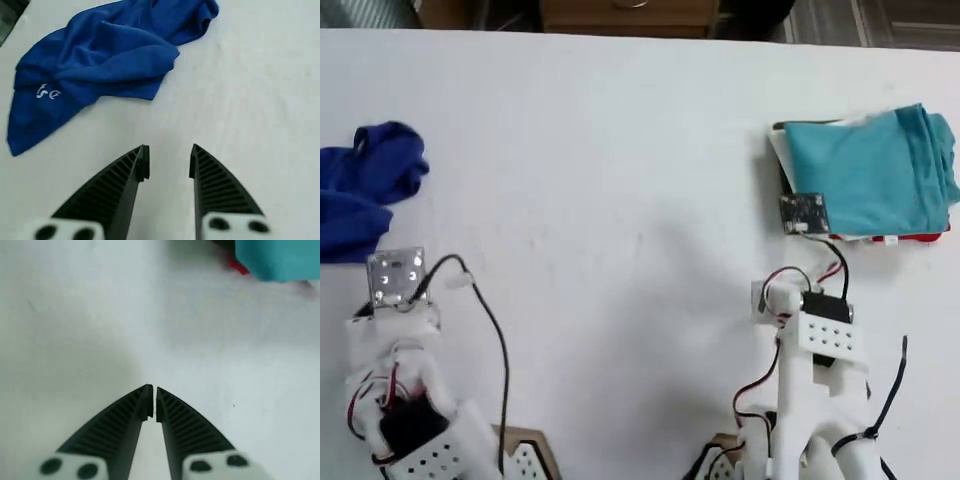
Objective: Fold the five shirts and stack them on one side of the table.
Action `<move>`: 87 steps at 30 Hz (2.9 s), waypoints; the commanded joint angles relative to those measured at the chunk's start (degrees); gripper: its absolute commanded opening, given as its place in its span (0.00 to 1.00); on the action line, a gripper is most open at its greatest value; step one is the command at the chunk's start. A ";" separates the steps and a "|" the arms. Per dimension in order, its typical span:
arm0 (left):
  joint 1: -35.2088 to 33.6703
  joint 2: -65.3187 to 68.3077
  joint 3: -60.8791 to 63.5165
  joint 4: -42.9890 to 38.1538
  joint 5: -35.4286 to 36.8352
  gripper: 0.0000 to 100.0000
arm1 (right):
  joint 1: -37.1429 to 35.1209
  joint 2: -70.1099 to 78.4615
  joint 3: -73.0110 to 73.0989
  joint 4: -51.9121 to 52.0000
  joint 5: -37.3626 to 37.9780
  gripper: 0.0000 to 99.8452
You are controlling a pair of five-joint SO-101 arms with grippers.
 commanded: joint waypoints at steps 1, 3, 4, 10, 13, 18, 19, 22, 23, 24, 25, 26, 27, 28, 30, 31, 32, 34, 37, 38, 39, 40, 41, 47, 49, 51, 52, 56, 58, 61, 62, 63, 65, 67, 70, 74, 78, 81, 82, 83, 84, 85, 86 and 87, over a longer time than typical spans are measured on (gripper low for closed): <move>-5.98 -1.41 1.71 -1.23 -10.55 0.15 | -3.30 -0.48 -2.55 -0.75 3.43 0.02; -6.77 -1.41 4.79 -4.75 -16.44 0.15 | -4.79 -0.22 -3.34 -0.84 3.60 0.02; -7.12 -1.41 6.29 -7.56 -19.69 0.15 | -5.23 0.04 -4.04 -0.84 3.60 0.02; -11.69 -1.41 4.62 -11.52 -15.82 0.15 | -6.46 8.57 -12.92 4.62 3.60 0.02; -13.10 -1.23 -1.54 -8.70 -13.01 0.15 | -6.37 14.11 -17.76 8.92 3.60 0.02; -12.22 6.95 -7.87 -7.65 -12.57 0.15 | -6.46 16.92 -21.89 13.76 3.78 0.02; -12.22 10.90 -10.33 -7.56 -12.40 0.15 | -6.46 16.66 -21.71 13.76 3.87 0.02; -12.31 27.16 -21.32 -5.63 -8.97 0.15 | -6.46 17.10 -20.48 11.38 3.96 0.02; -12.31 33.67 -26.07 -3.60 -7.91 0.15 | -6.46 17.10 -19.43 9.27 3.96 0.02; -12.31 40.35 -31.16 -1.41 -6.77 0.15 | -6.46 17.01 -18.20 6.81 3.96 0.02; -12.31 46.86 -36.09 1.14 -5.45 0.15 | -6.46 16.84 -16.79 4.35 3.96 0.02; -12.40 53.27 -41.10 3.34 -3.96 0.15 | -6.46 16.75 -15.38 1.89 3.96 0.02; -12.48 59.43 -45.58 5.45 -2.73 0.15 | -6.46 16.75 -13.80 -0.92 3.96 0.02; -12.48 64.97 -50.07 7.12 -1.58 0.15 | -6.46 16.75 -12.04 -3.91 3.78 0.02; -12.48 74.81 -58.42 8.79 0.35 0.15 | -6.46 16.66 -8.53 -9.36 3.60 0.02; -12.48 79.21 -62.37 9.05 1.32 0.15 | -6.55 16.66 -7.47 -11.30 3.87 0.02; -12.48 83.34 -66.24 9.23 2.20 0.16 | -6.55 16.66 -7.12 -12.62 4.04 0.02; -12.48 90.73 -73.71 9.85 2.90 0.17 | -6.46 17.10 -7.12 -13.67 4.04 0.02; -13.10 101.10 -84.00 11.52 2.81 0.24 | -8.40 17.27 -5.71 -14.64 4.04 0.02; -13.54 104.44 -87.16 12.13 2.81 0.25 | -9.36 17.19 -4.92 -15.69 4.13 0.02; -13.89 107.69 -90.33 12.57 2.73 0.25 | -9.89 16.92 -4.40 -16.48 4.13 0.02; -14.51 110.86 -93.58 12.84 2.64 0.25 | -10.07 16.75 -4.13 -16.92 4.13 0.02; -15.38 114.02 -96.84 12.92 2.64 0.25 | -10.07 16.75 -4.04 -16.92 4.13 0.02; -19.69 133.27 -117.67 13.71 2.73 0.25 | -10.24 16.75 -4.04 -16.92 4.13 0.02; -19.87 139.16 -124.18 16.00 2.81 0.25 | -10.24 16.75 -4.04 -16.92 4.13 0.02; -19.60 144.62 -130.33 18.73 2.81 0.25 | -10.33 16.75 -4.04 -16.92 4.13 0.02; -19.60 147.25 -133.58 19.78 2.90 0.25 | -10.33 16.75 -4.04 -16.92 4.13 0.02; -19.60 157.54 -144.48 21.54 2.90 0.25 | -10.33 16.84 -4.04 -16.92 4.13 0.02; -19.16 162.11 -149.85 22.42 2.90 0.25 | -10.33 16.84 -4.04 -16.92 4.13 0.02; -18.20 167.82 -157.41 23.30 2.90 0.25 | -10.33 16.84 -4.04 -16.92 4.31 0.02; -17.58 169.58 -159.87 23.30 2.90 0.24 | -10.33 16.84 -3.87 -16.92 5.19 0.02; -17.14 170.99 -162.15 23.30 2.90 0.23 | -10.42 16.75 -3.78 -16.92 6.07 0.02; -15.82 173.45 -166.73 23.47 2.81 0.21 | -10.42 16.75 -3.78 -16.84 6.51 0.02; -14.77 174.95 -170.95 24.53 2.81 0.17 | -10.42 16.75 -3.78 -16.84 6.51 0.02; -12.66 175.74 -175.78 27.60 2.81 0.00 | -10.42 16.75 -3.78 -16.84 6.51 0.02; -8.00 175.56 -182.20 35.16 2.55 0.03 | -10.42 16.75 -3.78 -16.92 6.51 0.02; -1.85 169.85 -181.05 40.97 2.81 0.02 | -10.42 16.75 -3.78 -16.92 6.42 0.02; 1.93 163.16 -179.74 40.97 2.90 0.02 | -10.24 17.10 -3.69 -18.15 6.42 0.02; 3.25 160.70 -179.56 40.97 2.90 0.02 | -10.15 17.19 -3.69 -18.33 6.42 0.02; 4.48 158.42 -179.56 40.97 2.90 0.02 | -10.15 17.19 -3.69 -18.42 6.42 0.02; 5.71 155.96 -179.56 40.97 2.90 0.02 | -10.15 17.19 -3.69 -18.51 6.42 0.02; 6.95 153.41 -179.56 40.97 2.90 0.02 | -10.15 17.19 -3.69 -18.51 6.42 0.02; 8.18 150.86 -179.56 40.97 2.90 0.02 | -10.15 17.19 -3.69 -18.51 6.42 0.02; 9.23 148.40 -179.47 40.97 2.90 0.02 | -10.15 17.19 -3.69 -18.51 6.42 0.02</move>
